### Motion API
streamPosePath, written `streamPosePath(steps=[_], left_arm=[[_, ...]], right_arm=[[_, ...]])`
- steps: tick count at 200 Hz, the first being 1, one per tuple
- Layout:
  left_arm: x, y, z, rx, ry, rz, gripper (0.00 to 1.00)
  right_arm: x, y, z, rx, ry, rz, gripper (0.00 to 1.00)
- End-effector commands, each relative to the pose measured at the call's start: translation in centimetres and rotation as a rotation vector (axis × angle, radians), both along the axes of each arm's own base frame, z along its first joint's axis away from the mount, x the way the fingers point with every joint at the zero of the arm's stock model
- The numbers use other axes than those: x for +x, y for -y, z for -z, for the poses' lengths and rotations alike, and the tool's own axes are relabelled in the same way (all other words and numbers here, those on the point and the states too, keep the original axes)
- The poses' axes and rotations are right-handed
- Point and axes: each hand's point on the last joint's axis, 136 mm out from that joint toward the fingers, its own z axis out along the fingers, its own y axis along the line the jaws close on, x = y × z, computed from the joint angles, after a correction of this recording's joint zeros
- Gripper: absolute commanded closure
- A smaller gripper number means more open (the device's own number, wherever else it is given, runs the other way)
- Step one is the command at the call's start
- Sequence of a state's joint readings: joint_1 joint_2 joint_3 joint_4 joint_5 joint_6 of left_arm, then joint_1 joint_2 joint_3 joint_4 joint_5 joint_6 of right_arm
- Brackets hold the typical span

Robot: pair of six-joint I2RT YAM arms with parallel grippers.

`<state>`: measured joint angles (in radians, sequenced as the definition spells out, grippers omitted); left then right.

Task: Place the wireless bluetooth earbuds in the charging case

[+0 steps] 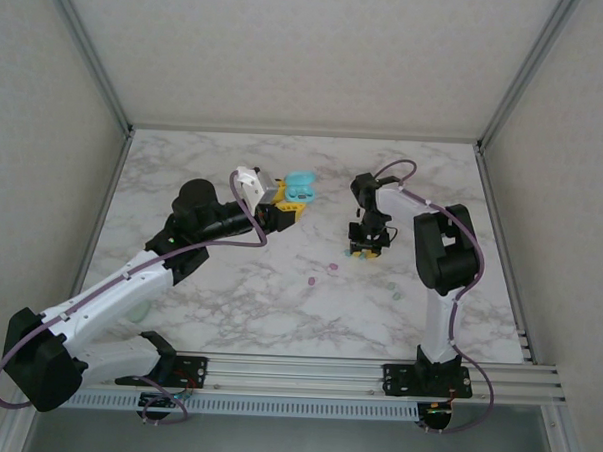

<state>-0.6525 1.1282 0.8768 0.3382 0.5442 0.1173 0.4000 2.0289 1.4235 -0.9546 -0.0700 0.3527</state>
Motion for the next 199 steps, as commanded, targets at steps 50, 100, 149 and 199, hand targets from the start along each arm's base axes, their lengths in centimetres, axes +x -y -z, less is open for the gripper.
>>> streamPosePath(steps=[50, 100, 149, 199], left_arm=[[0.19, -0.06, -0.70, 0.001, 0.023, 0.001, 0.84], [0.20, -0.04, -0.59, 0.005, 0.022, 0.003, 0.84], [0.31, 0.09, -0.46, 0.007, 0.021, 0.005, 0.84], [0.35, 0.26, -0.60, 0.004, 0.019, 0.012, 0.85]], right_arm=[[1.50, -0.57, 0.09, 0.010, 0.053, 0.045, 0.70], [2.01, -0.04, -0.43, -0.017, 0.079, 0.056, 0.71], [1.87, 0.20, -0.59, -0.026, 0.083, 0.051, 0.77], [1.91, 0.37, -0.77, -0.037, 0.087, 0.037, 0.72]])
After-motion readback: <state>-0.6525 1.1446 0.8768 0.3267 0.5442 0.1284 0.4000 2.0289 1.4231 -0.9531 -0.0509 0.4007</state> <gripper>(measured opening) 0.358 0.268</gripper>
